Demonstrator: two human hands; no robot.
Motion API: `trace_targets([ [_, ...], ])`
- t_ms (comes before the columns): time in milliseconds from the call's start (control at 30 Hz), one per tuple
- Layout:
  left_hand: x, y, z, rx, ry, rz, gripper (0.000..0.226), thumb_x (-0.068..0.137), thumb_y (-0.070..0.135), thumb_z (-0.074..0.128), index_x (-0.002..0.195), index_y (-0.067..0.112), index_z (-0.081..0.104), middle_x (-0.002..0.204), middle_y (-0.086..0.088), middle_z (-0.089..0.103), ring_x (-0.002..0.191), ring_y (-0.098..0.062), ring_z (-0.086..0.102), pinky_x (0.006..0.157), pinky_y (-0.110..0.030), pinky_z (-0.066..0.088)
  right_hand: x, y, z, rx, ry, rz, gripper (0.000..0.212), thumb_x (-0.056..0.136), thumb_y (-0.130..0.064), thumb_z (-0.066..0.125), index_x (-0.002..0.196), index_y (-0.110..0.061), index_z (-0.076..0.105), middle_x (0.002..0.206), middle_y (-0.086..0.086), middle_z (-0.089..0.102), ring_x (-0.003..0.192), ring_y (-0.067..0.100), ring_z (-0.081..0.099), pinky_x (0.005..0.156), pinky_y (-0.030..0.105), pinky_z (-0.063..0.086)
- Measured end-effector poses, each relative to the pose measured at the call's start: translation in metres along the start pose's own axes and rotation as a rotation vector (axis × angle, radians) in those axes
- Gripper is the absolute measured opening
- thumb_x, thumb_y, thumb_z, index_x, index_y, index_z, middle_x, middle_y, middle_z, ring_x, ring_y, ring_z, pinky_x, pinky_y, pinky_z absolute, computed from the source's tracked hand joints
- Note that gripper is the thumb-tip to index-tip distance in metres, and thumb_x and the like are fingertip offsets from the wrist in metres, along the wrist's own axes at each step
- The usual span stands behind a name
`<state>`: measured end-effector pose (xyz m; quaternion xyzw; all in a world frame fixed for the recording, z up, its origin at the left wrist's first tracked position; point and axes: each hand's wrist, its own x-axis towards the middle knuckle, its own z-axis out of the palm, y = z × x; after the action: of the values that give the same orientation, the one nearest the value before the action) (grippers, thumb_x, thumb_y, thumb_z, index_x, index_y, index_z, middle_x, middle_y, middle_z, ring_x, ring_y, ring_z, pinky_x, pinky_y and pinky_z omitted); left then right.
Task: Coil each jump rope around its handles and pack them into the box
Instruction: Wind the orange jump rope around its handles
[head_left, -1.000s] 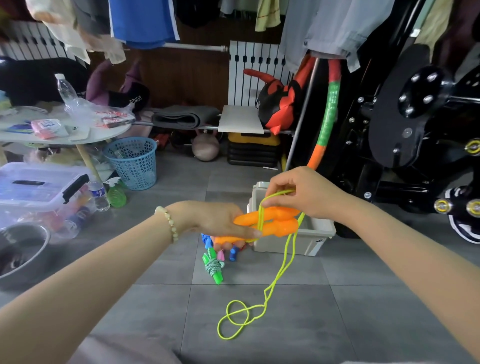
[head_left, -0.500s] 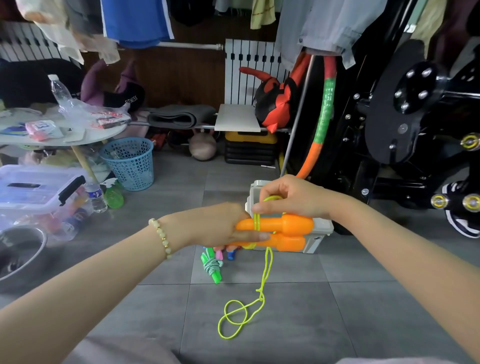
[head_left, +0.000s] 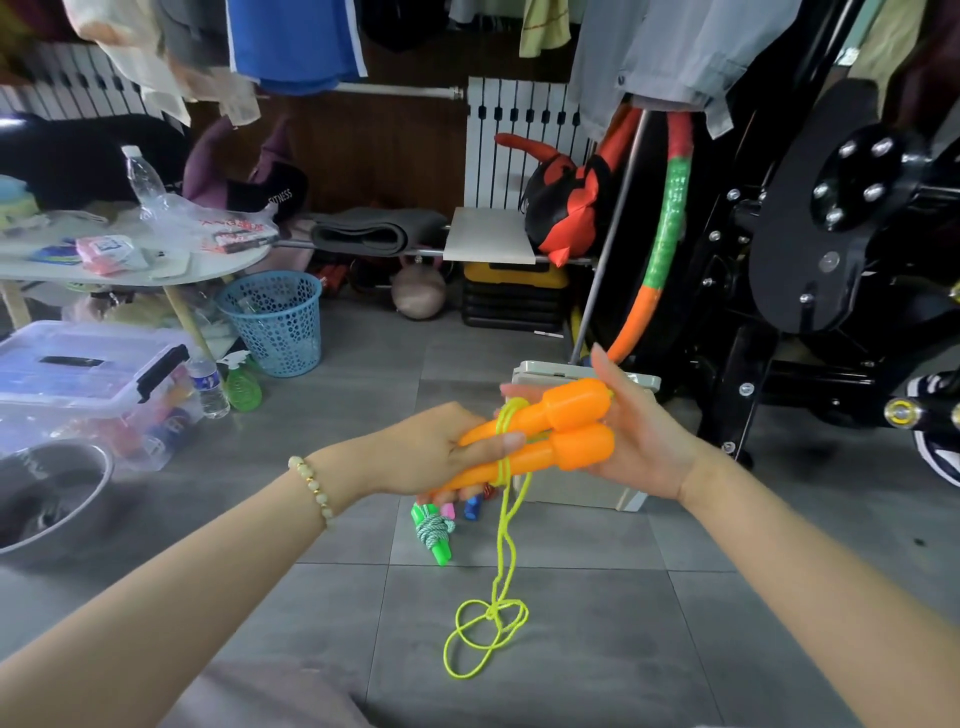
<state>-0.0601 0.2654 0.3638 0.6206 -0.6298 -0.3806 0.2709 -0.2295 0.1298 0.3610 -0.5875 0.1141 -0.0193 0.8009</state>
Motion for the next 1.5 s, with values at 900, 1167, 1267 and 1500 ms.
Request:
trace_targets([
  [900,0.011,-0.028,0.010,-0.079,-0.120,-0.116,0.072,0.092,0.053,0.031,0.093,-0.014,0.057,0.044,0.006,0.051,0.036,-0.007,0.046,0.043,-0.017,0.039,0.029,0.073,0.032,-0.302,0.087,-0.126,0.060,0.082,-0.028,0.066,0.133,-0.006,0.045,0.117,0.021,0.064,0.115,0.029,0.059,0.097,0.032,0.045],
  [1167,0.011,-0.032,0.005,-0.090,-0.147,-0.188,0.067,0.091,0.056,0.032,0.087,-0.003,0.063,0.045,0.006,0.053,0.037,-0.006,0.047,0.044,-0.017,0.041,0.025,0.070,0.034,-0.499,0.175,-0.083,0.018,0.088,-0.028,0.059,0.102,-0.017,0.064,0.093,-0.006,0.071,0.088,0.001,0.060,0.078,0.018,0.048],
  [1267,0.013,-0.037,0.004,-0.135,-0.104,-0.199,0.076,0.084,0.061,0.035,0.093,-0.010,0.063,0.052,0.005,0.052,0.039,-0.008,0.047,0.043,-0.019,0.040,0.025,0.072,0.033,-0.494,0.255,-0.069,0.011,0.097,-0.028,0.049,0.099,-0.020,0.057,0.078,-0.012,0.066,0.065,-0.008,0.051,0.061,0.008,0.040],
  [1500,0.024,-0.048,0.015,-0.237,0.169,-0.252,0.059,0.091,0.058,0.041,0.065,0.006,0.055,0.050,-0.001,0.054,0.041,-0.012,0.047,0.041,-0.019,0.039,0.040,0.082,0.030,-0.626,0.497,-0.153,0.014,0.097,-0.032,0.046,0.097,-0.022,0.056,0.088,-0.010,0.065,0.077,-0.003,0.054,0.066,0.010,0.040],
])
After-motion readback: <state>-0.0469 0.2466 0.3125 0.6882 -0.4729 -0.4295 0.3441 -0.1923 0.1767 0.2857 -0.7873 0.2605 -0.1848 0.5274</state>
